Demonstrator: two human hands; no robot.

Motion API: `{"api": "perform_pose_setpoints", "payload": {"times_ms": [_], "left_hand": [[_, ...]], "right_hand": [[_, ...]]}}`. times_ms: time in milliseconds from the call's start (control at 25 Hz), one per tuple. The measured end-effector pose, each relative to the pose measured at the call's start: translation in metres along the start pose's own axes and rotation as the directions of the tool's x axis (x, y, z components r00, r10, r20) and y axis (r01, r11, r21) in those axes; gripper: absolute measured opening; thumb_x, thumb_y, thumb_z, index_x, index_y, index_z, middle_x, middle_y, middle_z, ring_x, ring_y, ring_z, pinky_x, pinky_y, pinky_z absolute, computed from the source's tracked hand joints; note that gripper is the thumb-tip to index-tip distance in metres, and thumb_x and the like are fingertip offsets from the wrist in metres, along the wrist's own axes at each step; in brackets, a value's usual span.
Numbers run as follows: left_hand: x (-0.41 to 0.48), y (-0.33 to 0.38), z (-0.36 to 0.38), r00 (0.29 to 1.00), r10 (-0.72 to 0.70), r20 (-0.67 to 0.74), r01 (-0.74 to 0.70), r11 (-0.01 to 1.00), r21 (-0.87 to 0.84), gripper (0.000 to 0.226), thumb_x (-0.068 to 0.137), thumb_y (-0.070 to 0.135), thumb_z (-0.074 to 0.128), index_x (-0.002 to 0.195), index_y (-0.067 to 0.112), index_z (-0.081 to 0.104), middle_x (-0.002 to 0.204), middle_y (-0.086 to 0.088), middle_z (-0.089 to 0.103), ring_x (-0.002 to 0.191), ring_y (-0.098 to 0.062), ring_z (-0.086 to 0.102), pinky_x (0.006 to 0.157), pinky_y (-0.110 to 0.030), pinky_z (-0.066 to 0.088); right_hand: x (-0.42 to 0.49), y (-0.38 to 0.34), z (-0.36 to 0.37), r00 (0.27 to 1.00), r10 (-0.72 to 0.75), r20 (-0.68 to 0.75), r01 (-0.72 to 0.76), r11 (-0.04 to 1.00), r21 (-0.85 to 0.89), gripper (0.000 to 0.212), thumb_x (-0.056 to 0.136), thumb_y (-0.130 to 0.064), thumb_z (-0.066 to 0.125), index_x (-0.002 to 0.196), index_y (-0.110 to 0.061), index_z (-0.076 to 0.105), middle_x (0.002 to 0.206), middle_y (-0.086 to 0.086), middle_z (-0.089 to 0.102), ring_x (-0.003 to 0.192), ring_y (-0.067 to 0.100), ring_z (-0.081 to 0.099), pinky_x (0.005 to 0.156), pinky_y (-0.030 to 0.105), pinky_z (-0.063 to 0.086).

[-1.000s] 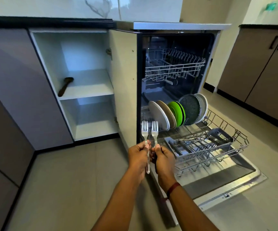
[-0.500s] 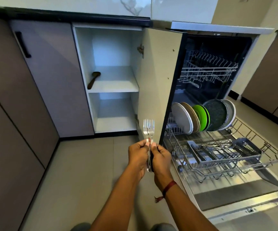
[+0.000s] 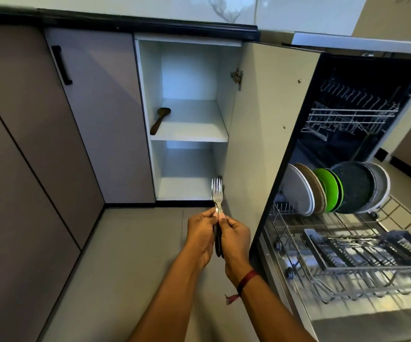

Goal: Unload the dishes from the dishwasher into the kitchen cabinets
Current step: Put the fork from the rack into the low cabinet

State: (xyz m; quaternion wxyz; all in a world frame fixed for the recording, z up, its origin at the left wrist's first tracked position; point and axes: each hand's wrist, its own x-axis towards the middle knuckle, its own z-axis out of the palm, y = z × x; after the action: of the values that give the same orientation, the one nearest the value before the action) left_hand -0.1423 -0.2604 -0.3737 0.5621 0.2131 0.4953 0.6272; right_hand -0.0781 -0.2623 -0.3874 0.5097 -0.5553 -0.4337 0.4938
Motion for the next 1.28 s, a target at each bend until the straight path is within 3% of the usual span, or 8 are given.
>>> {"api": "perform_pose_setpoints", "payload": {"times_ms": [200,360,520,680,880,1040,1280], "left_hand": [[0.049,-0.006,-0.014,0.998,-0.061,-0.029,0.060,0.998,-0.037,0.028,0.096,-0.003,0.042,0.097,0.004,0.070,0.101,-0.021,0.070,0.097,-0.030,0.067,0.087,-0.033,0.054],[0.092,-0.010,-0.025,0.992,-0.119,-0.040,0.116,0.990,-0.081,0.029,0.094,-0.004,0.041,0.107,-0.001,0.067,0.099,-0.021,0.070,0.091,-0.028,0.068,0.080,-0.030,0.055],[0.132,-0.005,-0.041,0.980,-0.183,-0.084,0.175,0.980,-0.091,0.028,0.094,-0.003,0.042,0.106,0.000,0.067,0.095,-0.017,0.071,0.086,-0.023,0.069,0.071,-0.025,0.055],[0.162,0.008,-0.056,0.978,-0.197,-0.067,0.192,0.979,-0.073,0.027,0.096,0.000,0.042,0.104,0.002,0.068,0.104,-0.018,0.069,0.099,-0.026,0.067,0.080,-0.026,0.053],[0.201,0.068,-0.056,0.976,-0.182,-0.118,0.172,0.981,-0.090,0.024,0.096,0.004,0.046,0.102,0.001,0.069,0.099,-0.015,0.071,0.096,-0.024,0.067,0.081,-0.027,0.052],[0.240,0.131,-0.051,0.976,-0.162,-0.147,0.154,0.986,-0.067,0.021,0.096,0.009,0.049,0.095,0.003,0.069,0.096,-0.016,0.068,0.095,-0.026,0.065,0.078,-0.030,0.053],[0.309,0.207,-0.042,0.977,-0.179,-0.116,0.176,0.984,-0.035,0.022,0.097,0.007,0.044,0.101,0.002,0.065,0.102,-0.017,0.067,0.092,-0.024,0.065,0.070,-0.026,0.053]], "right_hand": [[0.041,0.023,0.027,0.997,0.071,0.008,-0.070,0.997,-0.026,0.022,0.097,-0.024,0.056,0.084,-0.028,0.074,0.081,0.000,0.072,0.076,0.015,0.069,0.065,0.028,0.058],[0.076,0.045,0.056,0.987,0.159,-0.002,-0.159,0.987,0.003,0.022,0.097,-0.025,0.055,0.085,-0.020,0.073,0.075,0.005,0.071,0.064,0.015,0.061,0.050,0.024,0.044],[0.107,0.057,0.084,0.977,0.210,0.021,-0.211,0.978,0.007,0.020,0.094,-0.017,0.058,0.080,-0.017,0.072,0.076,0.007,0.071,0.068,0.019,0.064,0.057,0.028,0.052],[0.130,0.048,0.108,0.958,0.281,0.050,-0.279,0.959,-0.046,0.019,0.091,-0.012,0.060,0.076,-0.016,0.071,0.073,0.004,0.068,0.073,0.019,0.062,0.064,0.028,0.052],[0.171,0.003,0.154,0.958,0.268,0.099,-0.258,0.961,-0.101,0.018,0.091,-0.014,0.061,0.078,-0.018,0.072,0.079,0.002,0.071,0.080,0.019,0.065,0.066,0.025,0.051],[0.208,-0.035,0.202,0.970,0.224,0.097,-0.211,0.969,-0.131,0.017,0.093,-0.020,0.060,0.080,-0.017,0.071,0.079,0.004,0.070,0.080,0.023,0.066,0.072,0.033,0.056],[0.274,-0.087,0.254,0.976,0.177,0.128,-0.160,0.978,-0.131,0.020,0.093,-0.015,0.056,0.080,-0.018,0.071,0.081,0.003,0.070,0.077,0.018,0.065,0.063,0.026,0.049]]}}
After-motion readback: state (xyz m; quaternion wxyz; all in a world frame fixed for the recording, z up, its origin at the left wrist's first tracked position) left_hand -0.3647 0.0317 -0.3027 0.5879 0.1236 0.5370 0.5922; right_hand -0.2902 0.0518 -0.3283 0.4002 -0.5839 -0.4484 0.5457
